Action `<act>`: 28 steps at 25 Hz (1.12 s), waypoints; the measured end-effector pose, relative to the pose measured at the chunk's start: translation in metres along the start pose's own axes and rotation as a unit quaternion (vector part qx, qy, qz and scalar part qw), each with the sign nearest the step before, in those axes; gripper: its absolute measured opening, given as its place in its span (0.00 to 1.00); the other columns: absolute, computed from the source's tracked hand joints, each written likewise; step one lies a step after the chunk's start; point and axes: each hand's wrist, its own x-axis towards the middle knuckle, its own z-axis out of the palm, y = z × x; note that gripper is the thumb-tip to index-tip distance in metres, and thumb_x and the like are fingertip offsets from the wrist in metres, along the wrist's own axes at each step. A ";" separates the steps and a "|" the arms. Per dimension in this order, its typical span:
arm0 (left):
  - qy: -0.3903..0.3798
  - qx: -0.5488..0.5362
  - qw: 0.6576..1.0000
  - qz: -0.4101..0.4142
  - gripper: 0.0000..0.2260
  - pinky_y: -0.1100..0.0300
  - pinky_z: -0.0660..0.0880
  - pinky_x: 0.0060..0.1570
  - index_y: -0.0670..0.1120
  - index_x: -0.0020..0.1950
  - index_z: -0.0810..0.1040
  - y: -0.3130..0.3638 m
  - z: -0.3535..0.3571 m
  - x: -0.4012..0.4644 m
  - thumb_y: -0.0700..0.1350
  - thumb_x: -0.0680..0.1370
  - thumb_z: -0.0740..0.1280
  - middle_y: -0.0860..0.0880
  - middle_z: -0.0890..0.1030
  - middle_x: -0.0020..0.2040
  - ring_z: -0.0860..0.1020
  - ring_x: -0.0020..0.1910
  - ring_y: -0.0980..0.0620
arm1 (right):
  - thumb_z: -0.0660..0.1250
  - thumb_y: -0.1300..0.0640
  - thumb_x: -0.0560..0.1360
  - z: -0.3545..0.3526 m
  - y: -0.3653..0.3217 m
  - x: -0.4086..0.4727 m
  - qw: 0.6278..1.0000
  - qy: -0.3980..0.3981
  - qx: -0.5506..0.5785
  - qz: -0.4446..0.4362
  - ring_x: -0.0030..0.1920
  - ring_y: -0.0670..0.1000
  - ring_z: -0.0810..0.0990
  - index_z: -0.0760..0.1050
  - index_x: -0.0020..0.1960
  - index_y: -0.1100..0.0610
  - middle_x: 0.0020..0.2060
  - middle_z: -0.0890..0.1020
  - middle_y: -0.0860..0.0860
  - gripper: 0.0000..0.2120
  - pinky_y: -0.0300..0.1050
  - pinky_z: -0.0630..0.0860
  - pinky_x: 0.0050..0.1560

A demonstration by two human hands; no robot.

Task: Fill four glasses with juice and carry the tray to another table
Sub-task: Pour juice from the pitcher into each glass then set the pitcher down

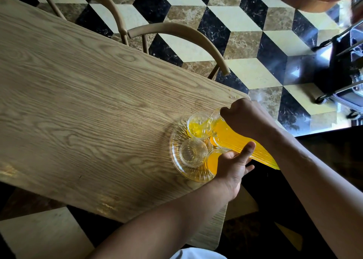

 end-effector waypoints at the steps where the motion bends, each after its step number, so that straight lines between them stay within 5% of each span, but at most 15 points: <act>1: -0.001 0.001 1.000 -0.001 0.46 0.56 0.83 0.49 0.43 0.52 0.77 0.000 0.000 0.000 0.69 0.45 0.84 0.45 0.82 0.53 0.81 0.66 0.40 | 0.60 0.48 0.80 -0.001 0.000 0.000 1.000 -0.002 -0.002 0.001 0.31 0.57 0.70 0.73 0.36 0.62 0.31 0.73 0.57 0.21 0.43 0.65 0.30; 8: -0.010 0.003 1.000 -0.006 0.45 0.56 0.82 0.48 0.44 0.50 0.76 0.000 0.004 -0.002 0.69 0.45 0.84 0.45 0.82 0.52 0.81 0.66 0.40 | 0.60 0.47 0.80 -0.005 -0.001 0.000 1.000 -0.007 -0.008 0.005 0.28 0.55 0.68 0.68 0.32 0.59 0.29 0.72 0.56 0.21 0.42 0.64 0.29; 13: -0.012 0.004 1.000 -0.001 0.44 0.52 0.83 0.52 0.46 0.45 0.75 0.004 0.006 -0.007 0.70 0.41 0.83 0.45 0.80 0.48 0.81 0.55 0.44 | 0.60 0.48 0.80 -0.007 -0.003 -0.002 1.000 -0.004 -0.015 0.005 0.27 0.55 0.68 0.73 0.36 0.63 0.29 0.73 0.57 0.22 0.43 0.64 0.28; 28: -0.021 -0.007 1.000 0.010 0.46 0.53 0.83 0.51 0.44 0.46 0.75 0.008 0.010 -0.008 0.69 0.39 0.83 0.46 0.82 0.45 0.82 0.55 0.43 | 0.60 0.47 0.79 -0.010 -0.004 0.001 1.000 0.004 -0.024 0.003 0.27 0.56 0.68 0.75 0.38 0.65 0.29 0.73 0.58 0.23 0.43 0.65 0.28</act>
